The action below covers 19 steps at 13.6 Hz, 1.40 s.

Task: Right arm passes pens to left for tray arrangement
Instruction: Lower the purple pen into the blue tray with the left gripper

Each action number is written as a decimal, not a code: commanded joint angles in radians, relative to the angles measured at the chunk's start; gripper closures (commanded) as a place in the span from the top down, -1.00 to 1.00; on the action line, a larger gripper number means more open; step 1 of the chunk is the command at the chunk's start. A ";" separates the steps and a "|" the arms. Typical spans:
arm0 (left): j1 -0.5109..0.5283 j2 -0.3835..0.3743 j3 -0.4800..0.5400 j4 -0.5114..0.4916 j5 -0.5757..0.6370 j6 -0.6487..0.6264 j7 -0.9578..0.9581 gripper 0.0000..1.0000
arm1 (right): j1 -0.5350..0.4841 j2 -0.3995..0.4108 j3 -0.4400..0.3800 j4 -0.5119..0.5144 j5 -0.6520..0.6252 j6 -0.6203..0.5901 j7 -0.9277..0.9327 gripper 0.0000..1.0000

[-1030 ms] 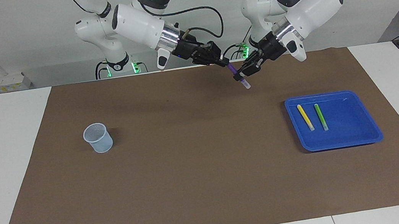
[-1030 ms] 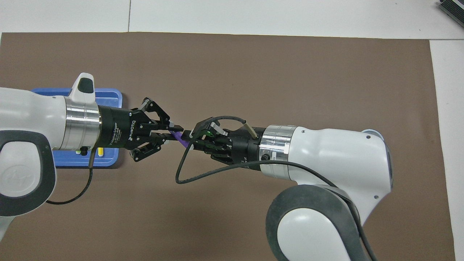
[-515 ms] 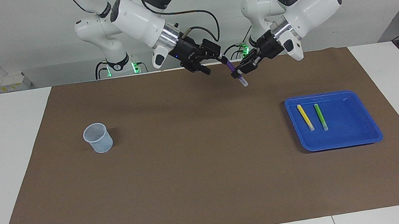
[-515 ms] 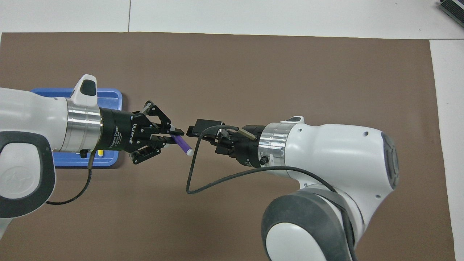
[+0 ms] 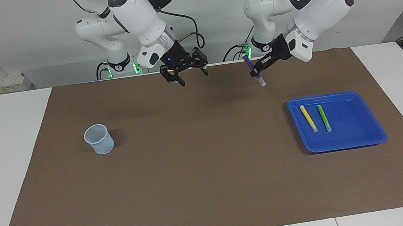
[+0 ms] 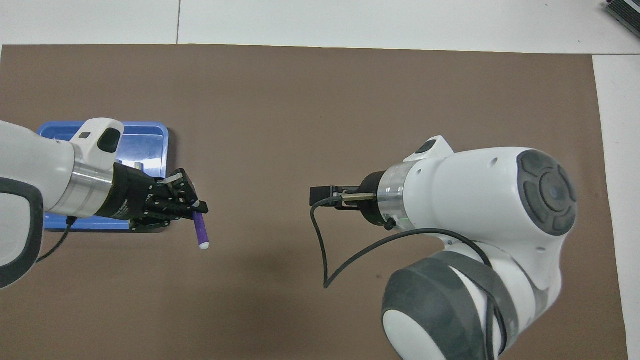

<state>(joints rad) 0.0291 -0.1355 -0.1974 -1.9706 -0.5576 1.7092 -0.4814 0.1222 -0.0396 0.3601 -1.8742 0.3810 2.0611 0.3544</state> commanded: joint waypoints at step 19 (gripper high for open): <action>0.328 0.209 -0.001 -0.048 0.573 0.179 0.761 -1.00 | -0.168 0.141 -0.105 0.294 -0.473 -0.366 -0.393 1.00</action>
<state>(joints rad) 0.3328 0.0412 -0.1894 -2.0084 -0.0249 1.8339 0.2538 -0.0533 0.0805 0.2518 -1.6199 -0.0684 1.7548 -0.0366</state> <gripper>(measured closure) 0.824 0.000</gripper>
